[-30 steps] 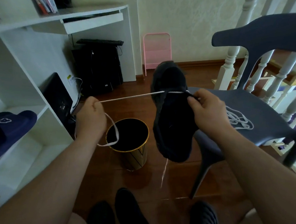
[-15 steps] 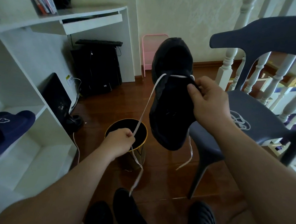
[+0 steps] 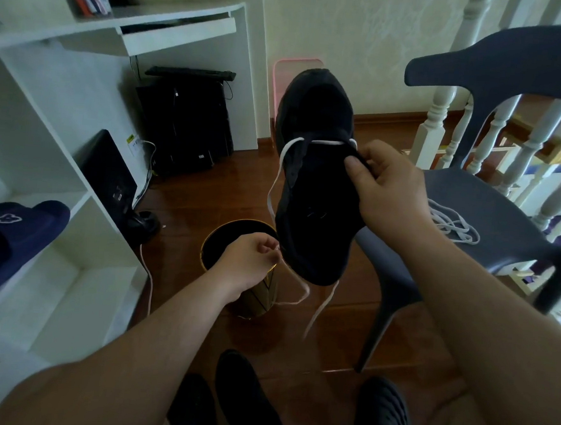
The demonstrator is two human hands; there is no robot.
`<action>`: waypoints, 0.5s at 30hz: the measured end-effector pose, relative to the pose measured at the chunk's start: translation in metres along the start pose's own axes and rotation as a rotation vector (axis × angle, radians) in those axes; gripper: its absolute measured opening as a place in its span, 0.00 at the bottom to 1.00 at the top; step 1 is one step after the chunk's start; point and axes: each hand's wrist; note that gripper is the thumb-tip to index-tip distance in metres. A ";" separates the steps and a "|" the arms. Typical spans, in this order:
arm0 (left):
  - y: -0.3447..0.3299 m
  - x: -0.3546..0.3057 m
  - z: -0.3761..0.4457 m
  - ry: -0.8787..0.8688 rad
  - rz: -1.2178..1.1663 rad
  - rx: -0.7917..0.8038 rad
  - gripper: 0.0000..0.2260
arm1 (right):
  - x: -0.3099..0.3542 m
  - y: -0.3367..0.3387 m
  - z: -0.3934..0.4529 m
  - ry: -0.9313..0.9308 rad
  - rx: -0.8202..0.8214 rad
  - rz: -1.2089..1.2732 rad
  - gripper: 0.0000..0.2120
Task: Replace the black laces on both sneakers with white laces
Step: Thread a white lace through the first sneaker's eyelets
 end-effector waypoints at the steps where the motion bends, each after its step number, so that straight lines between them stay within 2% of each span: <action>1: 0.000 0.000 -0.001 -0.002 -0.020 0.017 0.05 | 0.000 -0.001 0.000 -0.003 0.002 0.005 0.09; 3: 0.001 -0.002 -0.003 -0.041 -0.092 0.039 0.05 | 0.001 -0.002 -0.001 -0.007 0.013 0.018 0.09; 7: 0.006 -0.004 -0.006 -0.141 -0.146 -0.033 0.23 | 0.004 -0.006 -0.001 -0.021 0.023 0.046 0.10; 11: 0.009 0.000 -0.005 -0.118 -0.083 -0.058 0.20 | 0.006 -0.008 -0.001 -0.025 0.015 0.077 0.10; 15: 0.012 0.000 -0.007 -0.099 -0.084 -0.073 0.21 | 0.002 -0.011 -0.003 -0.024 0.043 0.061 0.10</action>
Point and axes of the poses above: each hand's wrist, its own z-axis towards the middle knuckle, its own y-axis out of the back of the hand, x = y × z, and after that the axes turned 14 degrees about z, right-handed
